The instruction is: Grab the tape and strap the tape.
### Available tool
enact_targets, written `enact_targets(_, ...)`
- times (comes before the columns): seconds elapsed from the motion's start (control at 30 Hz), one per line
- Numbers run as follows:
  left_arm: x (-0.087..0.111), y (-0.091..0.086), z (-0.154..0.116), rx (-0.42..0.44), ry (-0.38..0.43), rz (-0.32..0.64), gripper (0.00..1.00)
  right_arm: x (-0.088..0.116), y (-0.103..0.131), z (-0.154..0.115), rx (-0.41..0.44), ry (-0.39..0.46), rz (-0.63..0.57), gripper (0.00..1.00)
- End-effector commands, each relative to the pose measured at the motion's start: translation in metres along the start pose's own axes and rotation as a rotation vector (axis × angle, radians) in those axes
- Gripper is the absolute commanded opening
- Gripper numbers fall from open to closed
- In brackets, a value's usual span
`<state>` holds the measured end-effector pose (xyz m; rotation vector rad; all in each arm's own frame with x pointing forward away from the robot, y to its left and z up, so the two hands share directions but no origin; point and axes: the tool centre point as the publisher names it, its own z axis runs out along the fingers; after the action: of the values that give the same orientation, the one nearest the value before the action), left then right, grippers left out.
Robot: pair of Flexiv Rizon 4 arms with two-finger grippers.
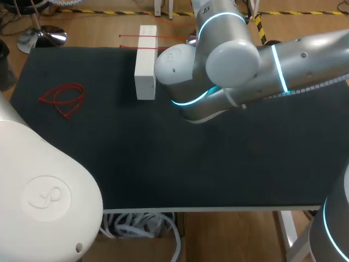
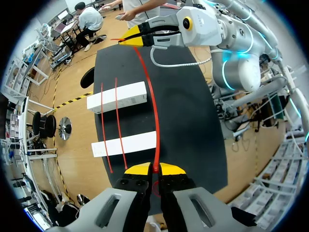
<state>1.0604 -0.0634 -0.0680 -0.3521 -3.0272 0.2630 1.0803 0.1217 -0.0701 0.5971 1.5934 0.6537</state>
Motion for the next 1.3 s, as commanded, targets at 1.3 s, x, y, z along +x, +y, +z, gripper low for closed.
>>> enact_targets(1.3,0.000,-0.001,-0.001,-0.004,0.003,-0.002,0.00,0.095,0.115,-0.003,-0.095,0.198,-0.503,0.00)
